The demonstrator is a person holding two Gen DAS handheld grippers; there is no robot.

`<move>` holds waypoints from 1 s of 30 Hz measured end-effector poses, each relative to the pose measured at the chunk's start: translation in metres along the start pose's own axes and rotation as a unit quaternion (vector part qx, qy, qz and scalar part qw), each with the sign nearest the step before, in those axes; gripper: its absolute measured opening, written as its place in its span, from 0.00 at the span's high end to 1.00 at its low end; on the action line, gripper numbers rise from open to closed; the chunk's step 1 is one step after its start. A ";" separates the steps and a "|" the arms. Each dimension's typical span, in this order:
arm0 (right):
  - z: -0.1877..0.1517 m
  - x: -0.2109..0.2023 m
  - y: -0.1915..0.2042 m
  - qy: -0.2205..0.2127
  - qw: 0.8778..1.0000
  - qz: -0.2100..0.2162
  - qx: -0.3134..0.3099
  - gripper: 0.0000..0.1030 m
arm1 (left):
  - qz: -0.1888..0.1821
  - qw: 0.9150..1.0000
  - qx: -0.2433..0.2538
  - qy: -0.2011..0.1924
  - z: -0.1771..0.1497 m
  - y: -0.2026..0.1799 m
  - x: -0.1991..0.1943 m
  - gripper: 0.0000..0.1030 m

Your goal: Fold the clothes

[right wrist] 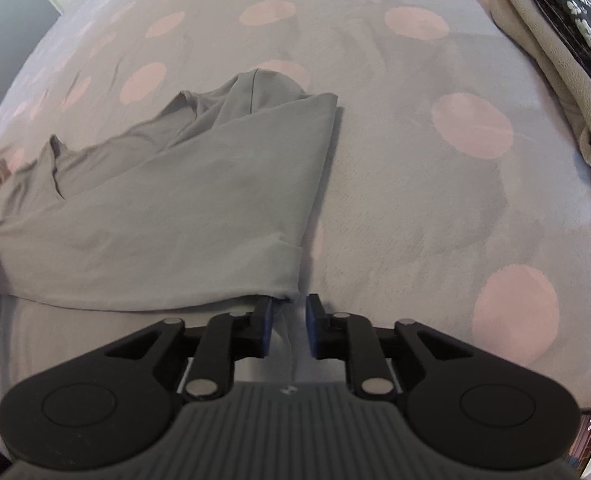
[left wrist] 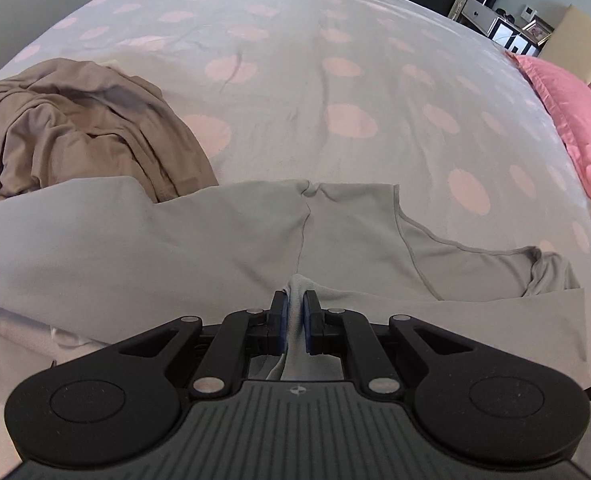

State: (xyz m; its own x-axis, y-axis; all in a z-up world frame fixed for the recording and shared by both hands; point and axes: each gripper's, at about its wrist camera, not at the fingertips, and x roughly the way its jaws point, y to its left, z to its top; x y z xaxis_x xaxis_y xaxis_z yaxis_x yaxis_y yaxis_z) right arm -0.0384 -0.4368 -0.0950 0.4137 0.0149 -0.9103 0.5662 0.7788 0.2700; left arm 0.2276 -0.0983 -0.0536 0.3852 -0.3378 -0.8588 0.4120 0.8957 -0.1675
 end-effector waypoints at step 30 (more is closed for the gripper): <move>0.097 0.049 -0.026 -0.091 0.991 0.011 0.100 0.97 | 0.009 1.000 -0.009 0.010 0.007 0.006 0.028 0.94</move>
State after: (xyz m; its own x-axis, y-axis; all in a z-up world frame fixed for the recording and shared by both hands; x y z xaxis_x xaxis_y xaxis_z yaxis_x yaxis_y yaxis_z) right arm 0.0367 -0.5174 -0.1163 0.5393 -0.0977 -0.8364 0.6781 0.6392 0.3626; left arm 0.2465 -0.1045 -0.0758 0.3748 -0.3163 -0.8715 0.3897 0.9067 -0.1614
